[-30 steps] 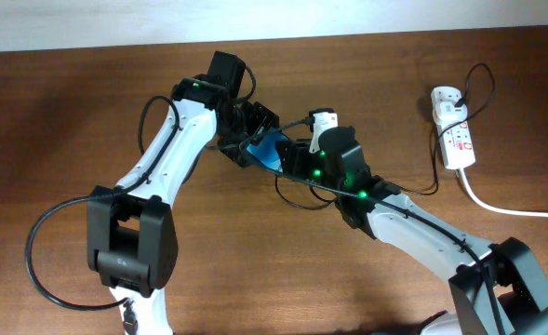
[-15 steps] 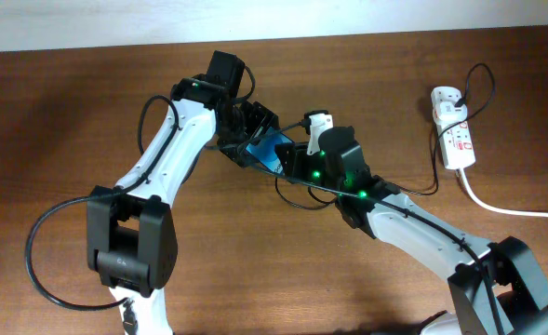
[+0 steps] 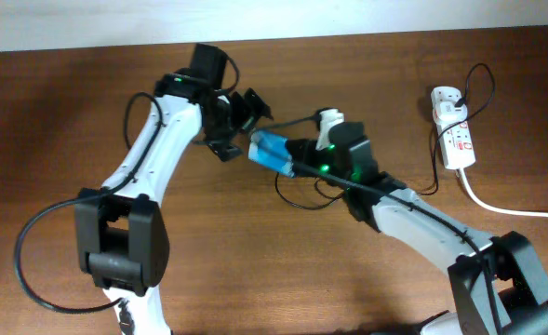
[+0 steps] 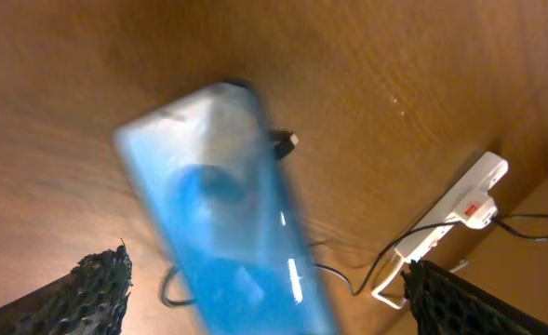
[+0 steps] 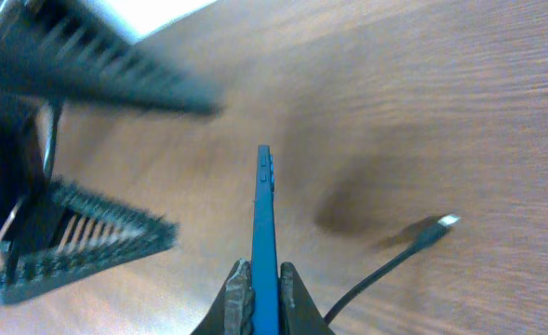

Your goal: Plug charger to phone and switch on socket

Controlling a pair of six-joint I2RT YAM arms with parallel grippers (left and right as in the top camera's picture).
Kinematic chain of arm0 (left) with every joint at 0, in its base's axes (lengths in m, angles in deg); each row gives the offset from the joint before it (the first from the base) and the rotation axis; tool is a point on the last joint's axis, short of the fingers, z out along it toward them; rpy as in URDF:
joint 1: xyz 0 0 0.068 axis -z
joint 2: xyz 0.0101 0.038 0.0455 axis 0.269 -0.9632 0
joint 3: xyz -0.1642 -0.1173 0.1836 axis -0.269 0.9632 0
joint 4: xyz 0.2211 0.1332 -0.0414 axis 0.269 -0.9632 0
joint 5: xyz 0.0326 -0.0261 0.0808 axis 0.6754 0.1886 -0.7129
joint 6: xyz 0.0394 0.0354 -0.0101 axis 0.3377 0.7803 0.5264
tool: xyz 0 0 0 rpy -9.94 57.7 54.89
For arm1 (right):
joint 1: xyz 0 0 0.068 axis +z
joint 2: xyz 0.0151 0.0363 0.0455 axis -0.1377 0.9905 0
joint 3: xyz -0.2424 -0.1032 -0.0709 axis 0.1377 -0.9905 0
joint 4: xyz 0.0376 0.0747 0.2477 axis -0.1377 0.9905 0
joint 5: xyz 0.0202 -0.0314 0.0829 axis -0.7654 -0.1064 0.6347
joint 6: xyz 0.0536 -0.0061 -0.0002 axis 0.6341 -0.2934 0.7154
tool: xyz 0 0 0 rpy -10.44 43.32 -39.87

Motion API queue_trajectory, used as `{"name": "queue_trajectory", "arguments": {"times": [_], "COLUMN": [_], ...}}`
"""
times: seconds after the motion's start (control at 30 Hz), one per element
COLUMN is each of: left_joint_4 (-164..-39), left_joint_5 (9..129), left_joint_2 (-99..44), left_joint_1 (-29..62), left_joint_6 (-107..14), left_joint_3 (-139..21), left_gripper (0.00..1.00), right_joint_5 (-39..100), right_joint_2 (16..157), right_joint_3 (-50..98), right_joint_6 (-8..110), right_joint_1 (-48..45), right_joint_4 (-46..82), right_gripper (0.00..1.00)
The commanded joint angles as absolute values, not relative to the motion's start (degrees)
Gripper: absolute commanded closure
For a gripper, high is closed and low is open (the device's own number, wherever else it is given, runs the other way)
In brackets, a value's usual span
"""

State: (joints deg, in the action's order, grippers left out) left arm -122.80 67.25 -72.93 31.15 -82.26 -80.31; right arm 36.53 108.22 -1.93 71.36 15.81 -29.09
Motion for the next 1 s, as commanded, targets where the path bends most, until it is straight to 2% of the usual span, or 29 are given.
{"name": "queue_trajectory", "arguments": {"times": [0.0,0.03,0.1,0.17,0.33,0.5,0.67,0.8,0.97], "left_joint_4": [-123.0,-122.87,-121.27,-114.34,-98.54,-71.88,-55.0,-54.26,-53.43], "left_joint_5": [68.69,69.15,69.78,77.98,89.13,91.53,88.91,85.85,79.64], "left_joint_2": [-67.55,-67.23,-67.23,-67.16,-65.63,-61.17,-61.41,-61.48,-61.48], "left_joint_1": [28.14,27.42,27.24,27.15,27.15,29.89,32.6,33.08,33.08], "left_joint_6": [-69.64,-64.25,-63.44,-60.51,-56.88,-57.91,-69.95,-72.55,-78.19], "left_joint_3": [-81.71,-81.05,-78.43,-73.8,-58.5,-47.48,-47.37,-47.37,-47.37], "left_gripper": [0.01,0.01,0.01,0.01,0.01,0.01,0.01,0.01,0.01], "right_joint_5": [38.48,42.15,46.87,51.59,62.85,62.7,55.55,55.35,55.53], "right_joint_2": [107.76,107.79,107.79,107.79,107.79,107.85,108.79,114.39,119.65], "right_joint_3": [-0.86,-0.86,-0.86,-0.88,-0.88,-0.92,-0.95,-0.95,-0.95], "right_joint_6": [83.49,88.86,93.56,98.5,101.17,106.46,110.39,117.69,121.85], "right_joint_1": [10.21,6.76,2.65,-2.16,-9.39,-6.75,-2.79,-0.85,1.95], "right_joint_4": [-30.76,-32.44,-34.76,-34.82,-36.26,-36.29,-38.71,-56.2,-66.23], "right_gripper": [0.96,0.96,0.96,0.96,0.96,0.96,0.96,0.96,0.96]}}
